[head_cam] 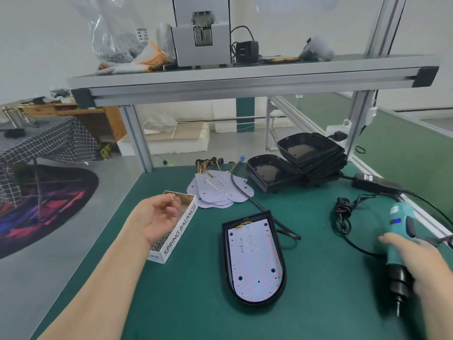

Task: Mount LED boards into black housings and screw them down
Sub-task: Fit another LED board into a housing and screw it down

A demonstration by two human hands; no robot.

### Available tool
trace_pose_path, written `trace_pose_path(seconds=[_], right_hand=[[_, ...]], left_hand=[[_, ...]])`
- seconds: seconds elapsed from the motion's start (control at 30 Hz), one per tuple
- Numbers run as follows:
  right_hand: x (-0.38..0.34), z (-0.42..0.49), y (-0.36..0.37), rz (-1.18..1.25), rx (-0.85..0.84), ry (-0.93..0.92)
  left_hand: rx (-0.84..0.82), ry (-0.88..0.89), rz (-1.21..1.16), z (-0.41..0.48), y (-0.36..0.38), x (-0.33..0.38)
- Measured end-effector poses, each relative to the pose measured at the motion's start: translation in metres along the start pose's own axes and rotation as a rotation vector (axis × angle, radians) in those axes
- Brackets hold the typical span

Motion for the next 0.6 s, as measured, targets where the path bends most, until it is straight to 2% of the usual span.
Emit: trace_pose_path(seconds=[0.07, 0.2, 0.3, 0.4, 0.5, 0.6], right_hand=[[-0.008, -0.011, 0.008, 0.368, -0.101, 0.073], [-0.041, -0.035, 0.042, 0.757, -0.337, -0.056], [-0.059, -0.056, 0.073, 1.058, -0.611, 0.036], [-0.077, -0.073, 0.104, 1.147, -0.770, 0.127], [-0.094, -0.083, 0.126, 1.145, -0.792, 0.091], [-0.100, -0.090, 0.135, 1.261, -0.808, 0.093]], left_hand=[[-0.070, -0.076, -0.026, -0.004, 0.015, -0.015], [-0.090, -0.181, -0.036, -0.004, 0.038, -0.046], [-0.108, -0.224, -0.042, -0.003, 0.048, -0.067], [-0.120, -0.234, 0.008, -0.003, 0.053, -0.084], [-0.113, -0.237, 0.045, -0.005, 0.055, -0.096], [-0.108, -0.246, 0.046, -0.006, 0.055, -0.104]])
Point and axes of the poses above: each hand's wrist, its own z-axis towards the middle knuckle, its own y-axis out of the palm, x = y × z, the point moved 2 cm from there along z, towards the middle knuckle, and after that the axes turned 6 degrees about -y, right-handed, at the moved point
